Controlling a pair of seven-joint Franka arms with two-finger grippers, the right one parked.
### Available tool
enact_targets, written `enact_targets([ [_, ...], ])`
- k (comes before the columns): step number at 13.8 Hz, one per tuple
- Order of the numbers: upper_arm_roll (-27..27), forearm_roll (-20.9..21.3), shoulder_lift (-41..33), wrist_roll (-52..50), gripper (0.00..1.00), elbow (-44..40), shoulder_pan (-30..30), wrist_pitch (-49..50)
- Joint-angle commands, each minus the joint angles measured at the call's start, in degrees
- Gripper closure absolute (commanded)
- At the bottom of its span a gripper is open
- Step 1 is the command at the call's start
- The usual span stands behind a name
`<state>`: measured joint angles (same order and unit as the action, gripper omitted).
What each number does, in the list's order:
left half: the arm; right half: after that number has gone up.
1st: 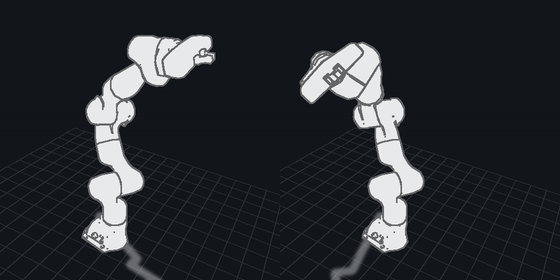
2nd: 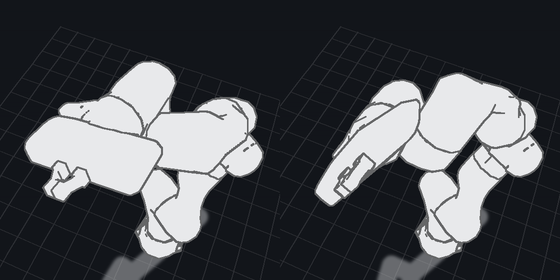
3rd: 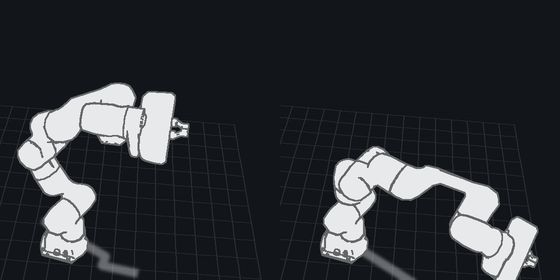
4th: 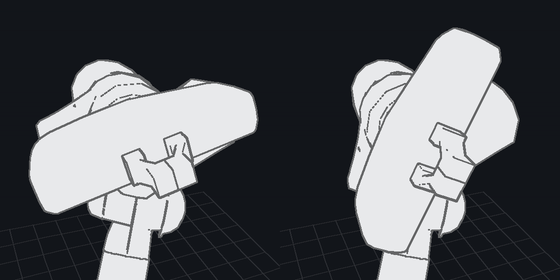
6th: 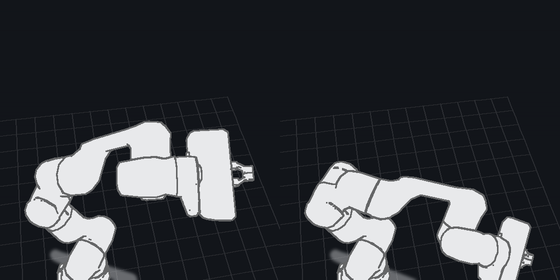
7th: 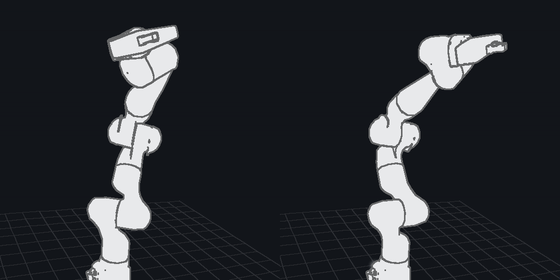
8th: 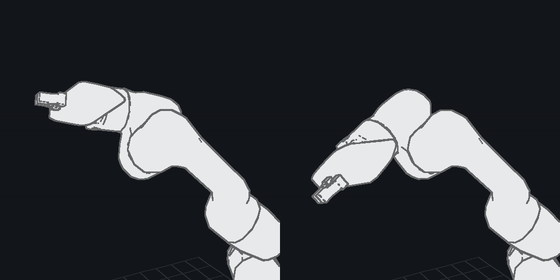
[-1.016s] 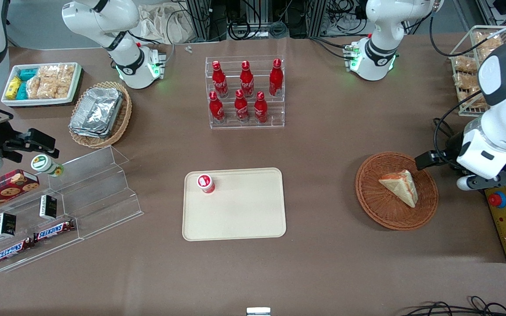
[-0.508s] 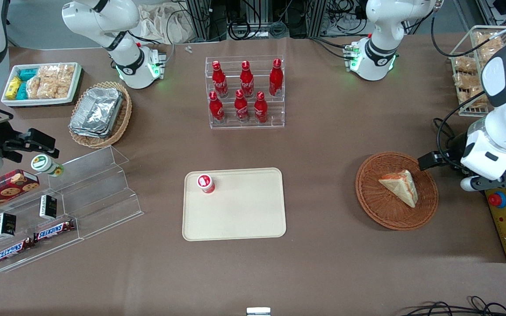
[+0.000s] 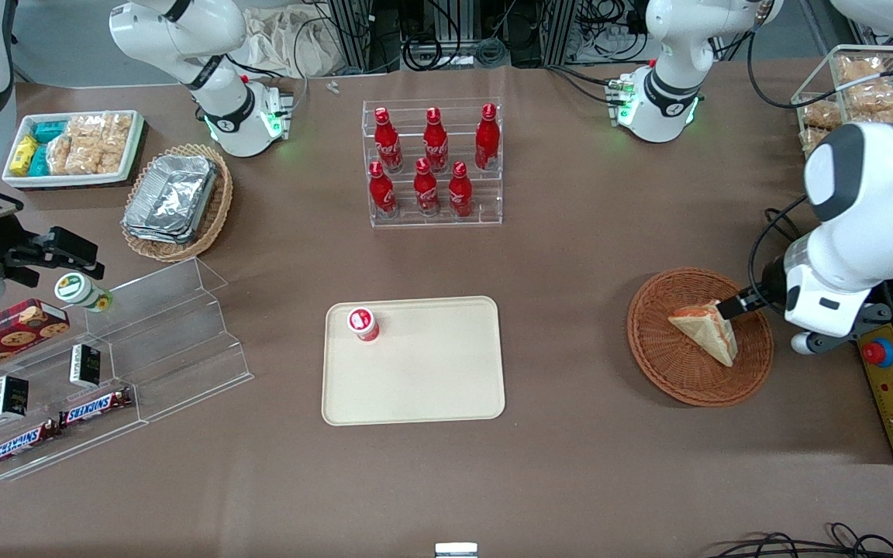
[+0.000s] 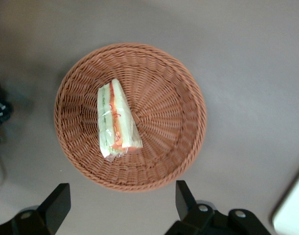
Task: Place sandwich from basket to tray
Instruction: 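Move the left gripper down over the wrapped sandwich in the wicker basket, then close the left gripper on the wrapped sandwich's edge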
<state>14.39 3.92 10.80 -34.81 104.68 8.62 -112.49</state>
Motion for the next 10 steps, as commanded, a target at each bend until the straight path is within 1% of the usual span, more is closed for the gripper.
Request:
enact_targets([
  [1,0.4,4.1,0.6,-11.1,0.04,5.3,-1.1,-5.0],
  [4,0.3,4.2,2.1,-16.0,0.01,7.0,-1.0,-5.2],
  [8,-0.2,4.3,1.8,-16.3,0.01,11.2,-0.3,-8.3],
  [10,-0.2,4.3,1.9,-16.2,0.01,12.7,1.5,-10.4],
])
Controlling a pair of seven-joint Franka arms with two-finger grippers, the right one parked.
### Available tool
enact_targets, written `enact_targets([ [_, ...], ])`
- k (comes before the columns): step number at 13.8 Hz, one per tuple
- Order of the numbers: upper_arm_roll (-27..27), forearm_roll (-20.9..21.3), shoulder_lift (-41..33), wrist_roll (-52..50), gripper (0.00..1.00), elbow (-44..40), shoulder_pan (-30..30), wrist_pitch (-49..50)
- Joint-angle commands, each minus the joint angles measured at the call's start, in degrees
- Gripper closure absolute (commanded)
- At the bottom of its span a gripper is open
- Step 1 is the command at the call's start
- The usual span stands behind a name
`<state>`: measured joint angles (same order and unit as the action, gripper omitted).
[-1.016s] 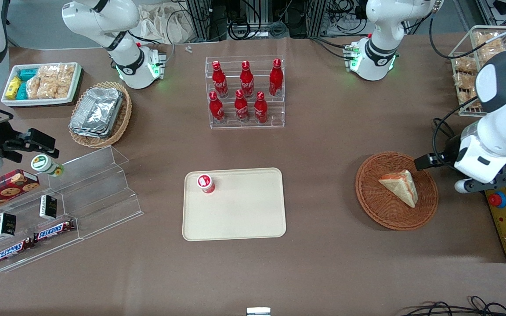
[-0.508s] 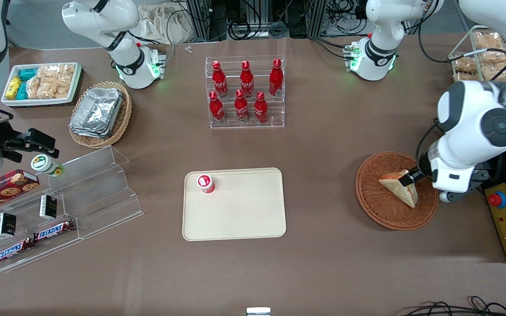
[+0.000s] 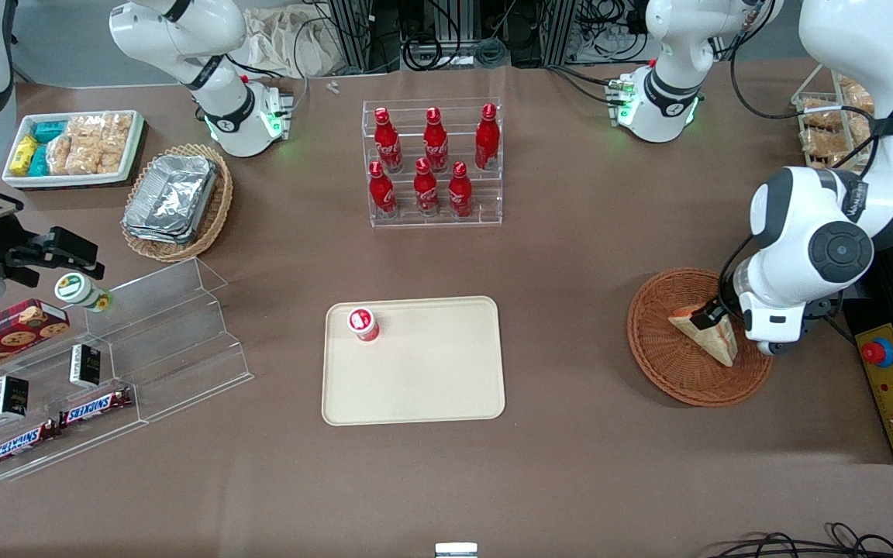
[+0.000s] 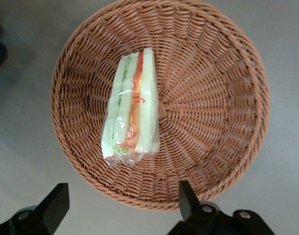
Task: Place sandwich from basket to tray
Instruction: 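Close the left gripper on the wrapped sandwich's edge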
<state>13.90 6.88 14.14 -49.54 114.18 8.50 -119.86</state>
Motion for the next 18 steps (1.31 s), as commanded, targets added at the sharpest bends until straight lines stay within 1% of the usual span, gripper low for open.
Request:
enact_targets([
  [1,0.3,1.3,-1.2,-1.4,0.01,3.9,1.7,-4.8],
  [7,-0.9,1.3,-1.0,-1.2,0.01,9.7,1.9,-14.2],
  [16,-1.0,1.3,3.2,-0.9,0.02,10.5,2.9,-19.4],
  [17,-1.0,1.3,3.8,-0.9,0.04,10.5,3.0,-19.8],
  [18,-1.0,1.3,4.1,-0.9,0.14,10.5,3.0,-20.1],
])
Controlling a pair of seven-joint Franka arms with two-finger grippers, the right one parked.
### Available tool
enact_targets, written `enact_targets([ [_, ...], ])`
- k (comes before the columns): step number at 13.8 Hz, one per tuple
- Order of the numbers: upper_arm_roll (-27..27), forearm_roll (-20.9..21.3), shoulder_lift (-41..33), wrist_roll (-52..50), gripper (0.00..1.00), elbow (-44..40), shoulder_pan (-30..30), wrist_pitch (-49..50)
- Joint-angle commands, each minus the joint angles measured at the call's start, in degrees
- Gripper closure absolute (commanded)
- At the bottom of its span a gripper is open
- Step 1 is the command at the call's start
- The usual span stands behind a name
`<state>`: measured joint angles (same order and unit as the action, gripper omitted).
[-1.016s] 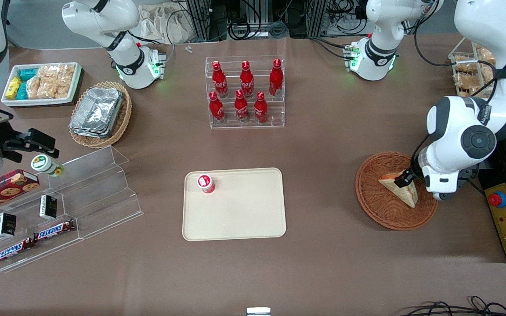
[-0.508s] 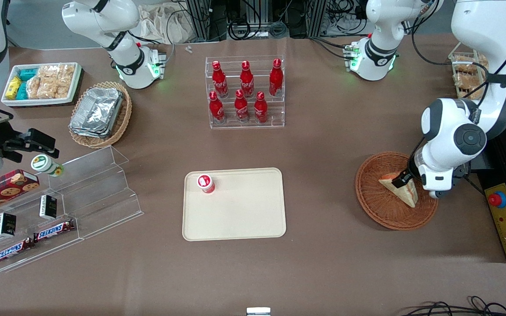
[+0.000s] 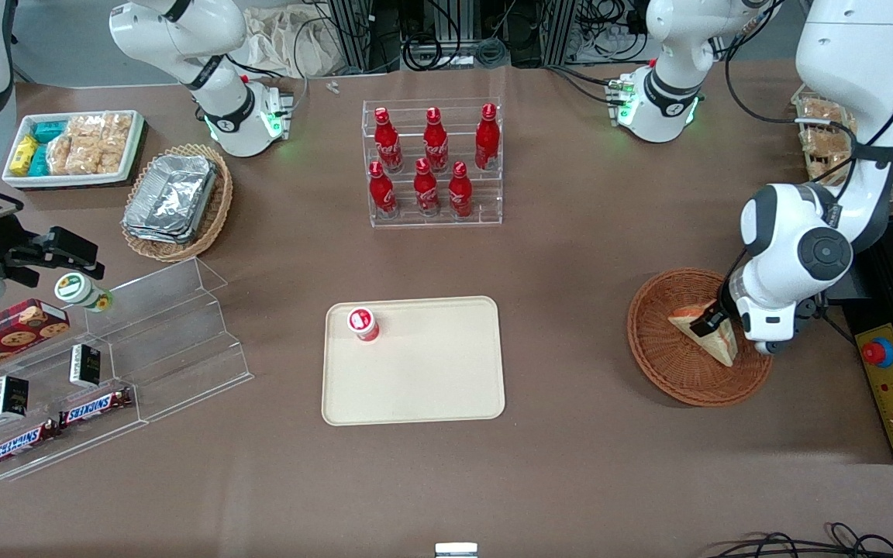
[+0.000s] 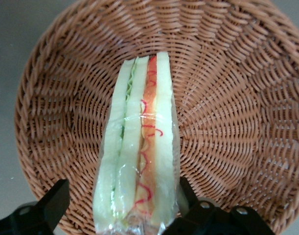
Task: Place sandwich from basket to tray
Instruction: 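Close the left gripper on the wrapped sandwich's edge, then lift the sandwich and carry it with the left gripper over the cream tray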
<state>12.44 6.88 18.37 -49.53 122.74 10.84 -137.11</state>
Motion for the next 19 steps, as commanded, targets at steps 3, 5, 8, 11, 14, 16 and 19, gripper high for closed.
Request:
enact_targets([
  [3,0.6,1.4,-0.3,-0.1,0.92,1.8,0.6,-2.7],
  [5,0.6,1.4,-0.7,0.0,1.0,1.5,0.5,-2.3],
  [8,0.6,1.4,-2.4,2.4,1.0,-0.8,0.5,2.6],
  [11,0.8,0.9,-5.1,6.4,1.0,-8.1,0.5,16.3],
  [14,2.2,0.0,-5.0,9.4,1.0,-24.1,-0.3,37.5],
  [16,4.7,0.1,-4.0,12.5,1.0,-34.4,-0.4,47.5],
  [19,10.7,0.3,-4.0,16.6,1.0,-41.9,-0.4,53.7],
])
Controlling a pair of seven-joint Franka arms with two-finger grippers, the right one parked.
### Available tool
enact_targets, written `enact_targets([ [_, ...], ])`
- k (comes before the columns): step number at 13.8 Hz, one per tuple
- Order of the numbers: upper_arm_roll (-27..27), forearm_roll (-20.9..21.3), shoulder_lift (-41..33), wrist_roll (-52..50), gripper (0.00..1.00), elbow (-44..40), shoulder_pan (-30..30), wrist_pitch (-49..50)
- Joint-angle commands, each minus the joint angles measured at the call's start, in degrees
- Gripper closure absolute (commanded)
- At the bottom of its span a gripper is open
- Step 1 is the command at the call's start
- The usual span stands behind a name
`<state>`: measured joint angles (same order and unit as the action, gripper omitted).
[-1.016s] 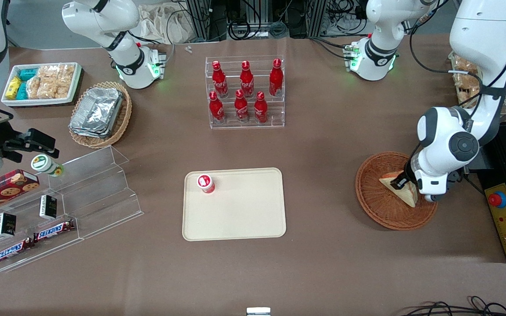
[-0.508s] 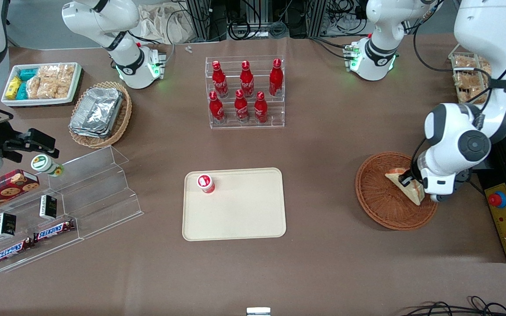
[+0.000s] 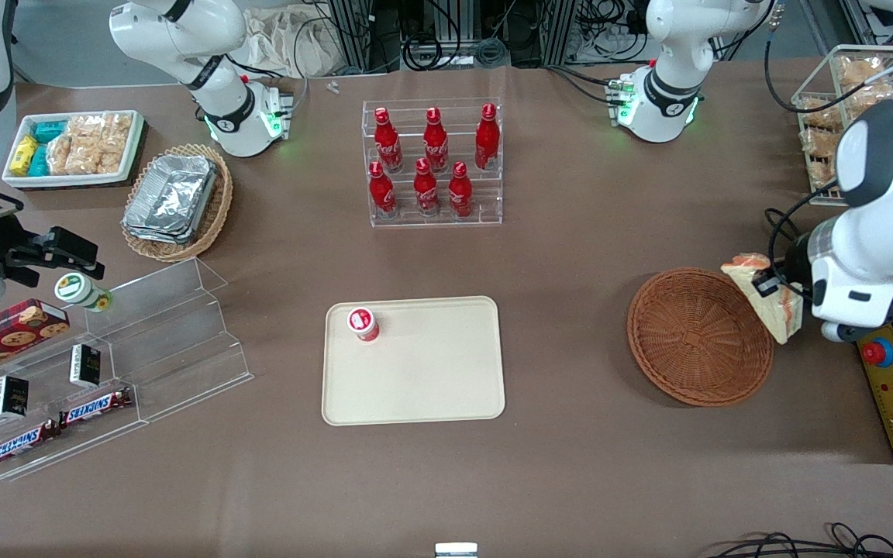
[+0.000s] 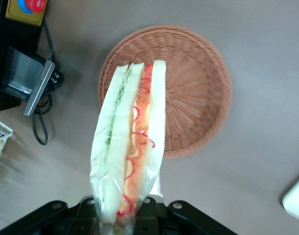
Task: Place sandwich from basket to tray
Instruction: 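Lift the sandwich and carry it with the left gripper over the cream tray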
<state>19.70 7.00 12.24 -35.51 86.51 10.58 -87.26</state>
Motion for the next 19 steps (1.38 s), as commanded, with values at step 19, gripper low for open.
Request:
enact_targets([
  [19,19.1,13.7,37.3,-12.9,1.0,-8.0,-22.4,-27.5],
])
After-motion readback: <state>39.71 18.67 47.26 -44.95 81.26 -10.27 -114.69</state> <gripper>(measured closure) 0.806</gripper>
